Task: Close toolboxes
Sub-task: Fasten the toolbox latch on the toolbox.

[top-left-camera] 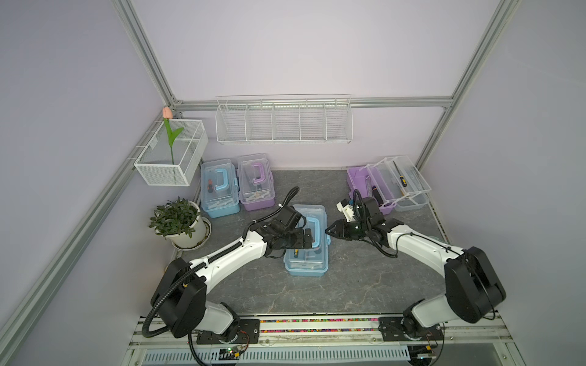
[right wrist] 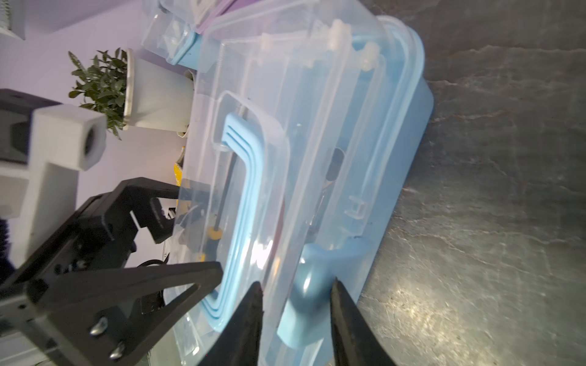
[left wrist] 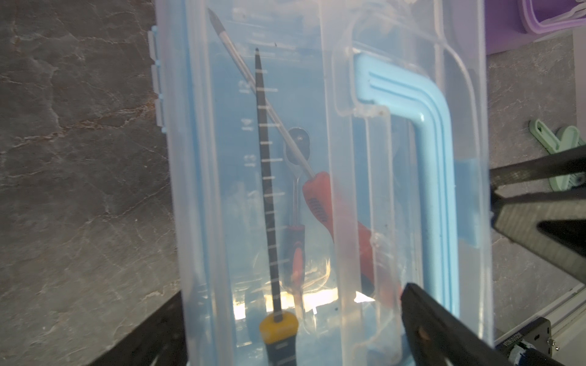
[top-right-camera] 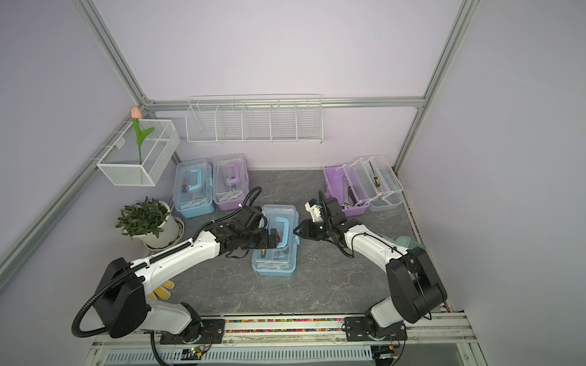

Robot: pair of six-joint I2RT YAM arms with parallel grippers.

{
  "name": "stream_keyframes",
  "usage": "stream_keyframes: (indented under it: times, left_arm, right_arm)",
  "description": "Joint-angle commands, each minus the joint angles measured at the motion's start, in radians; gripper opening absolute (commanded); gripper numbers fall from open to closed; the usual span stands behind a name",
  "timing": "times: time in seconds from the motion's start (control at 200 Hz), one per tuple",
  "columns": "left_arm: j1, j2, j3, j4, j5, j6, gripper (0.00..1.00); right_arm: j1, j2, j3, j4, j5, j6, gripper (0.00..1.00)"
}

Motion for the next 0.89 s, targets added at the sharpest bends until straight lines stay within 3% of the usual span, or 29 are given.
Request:
stream_keyframes:
  times: [0.0,0.235,0.89]
  left_arm:
    - [-0.010,0.012,0.007,-0.067,0.027,0.002,1.00]
    - [-0.010,0.016,0.012,-0.064,0.031,0.002,1.00]
    - [-0.010,0.003,0.002,-0.055,0.032,-0.004,1.00]
  right_arm:
    - [0.004,-0.035,-0.044,0.063,-0.046,0.034,0.36]
    - [0.002,-0.008,-0.059,0.084,-0.051,0.046,0.23]
    - [0.026,0.042,-0.066,0.058,-0.052,0.046,0.20]
